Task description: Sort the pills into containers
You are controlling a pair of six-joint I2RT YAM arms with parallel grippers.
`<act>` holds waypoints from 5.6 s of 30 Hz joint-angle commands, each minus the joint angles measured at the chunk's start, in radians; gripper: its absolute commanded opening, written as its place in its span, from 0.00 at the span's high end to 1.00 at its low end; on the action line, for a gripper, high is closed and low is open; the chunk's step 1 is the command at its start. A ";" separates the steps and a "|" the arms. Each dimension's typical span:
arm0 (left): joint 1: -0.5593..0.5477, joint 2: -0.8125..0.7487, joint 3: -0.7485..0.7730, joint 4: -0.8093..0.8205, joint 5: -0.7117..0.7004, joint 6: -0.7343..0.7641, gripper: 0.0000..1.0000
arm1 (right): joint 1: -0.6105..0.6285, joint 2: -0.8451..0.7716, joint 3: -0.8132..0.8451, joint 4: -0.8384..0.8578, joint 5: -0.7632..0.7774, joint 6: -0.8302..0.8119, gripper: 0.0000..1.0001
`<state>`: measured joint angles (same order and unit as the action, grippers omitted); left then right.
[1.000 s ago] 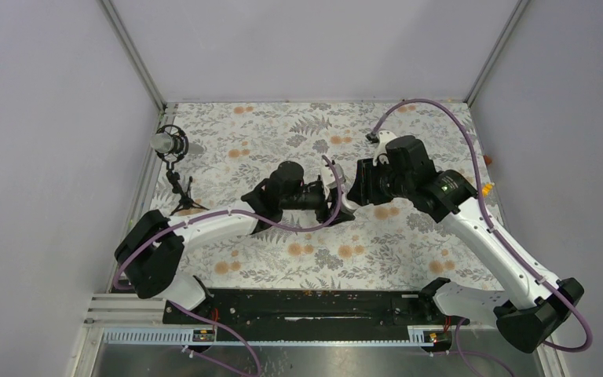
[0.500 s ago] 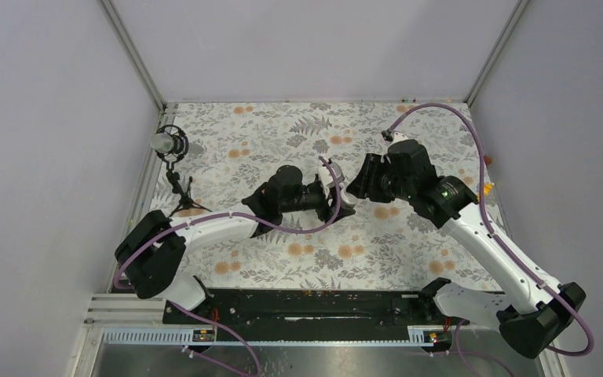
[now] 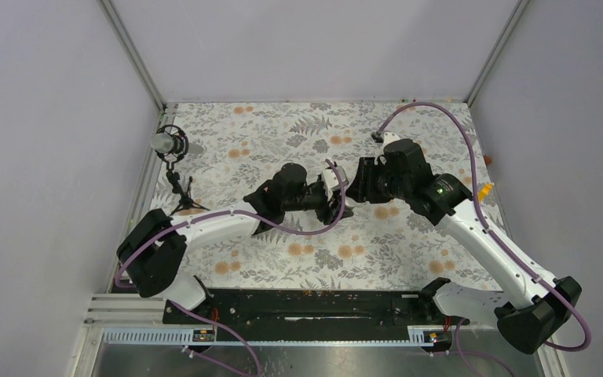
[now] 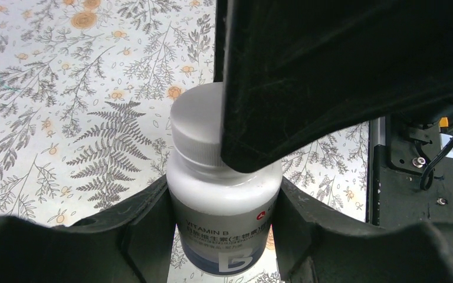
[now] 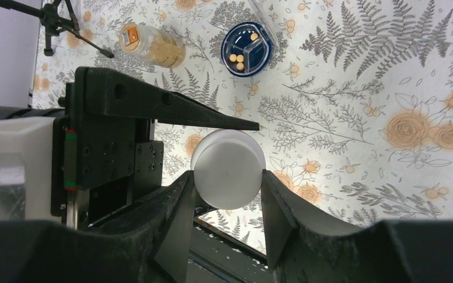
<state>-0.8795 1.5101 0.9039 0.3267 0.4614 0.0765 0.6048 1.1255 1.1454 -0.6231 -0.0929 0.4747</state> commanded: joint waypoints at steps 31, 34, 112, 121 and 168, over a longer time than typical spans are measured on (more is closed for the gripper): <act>-0.032 -0.022 -0.078 0.378 0.084 0.050 1.00 | 0.031 0.056 0.069 -0.040 -0.002 0.045 0.62; -0.032 -0.017 -0.057 0.368 0.085 0.022 1.00 | 0.032 0.052 0.059 -0.043 -0.019 0.018 0.62; 0.025 -0.030 -0.064 0.390 0.325 -0.087 1.00 | 0.061 0.115 0.304 -0.240 0.009 -0.345 0.27; 0.026 -0.036 -0.069 0.390 0.304 -0.086 1.00 | 0.061 0.122 0.293 -0.203 0.064 -0.294 0.26; 0.031 -0.047 -0.084 0.419 0.295 -0.095 1.00 | 0.045 0.044 0.242 -0.137 -0.038 -0.247 0.22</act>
<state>-0.8539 1.5040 0.8234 0.6685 0.7525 -0.0196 0.6540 1.2228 1.3861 -0.7914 -0.0746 0.2333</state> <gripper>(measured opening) 0.530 0.776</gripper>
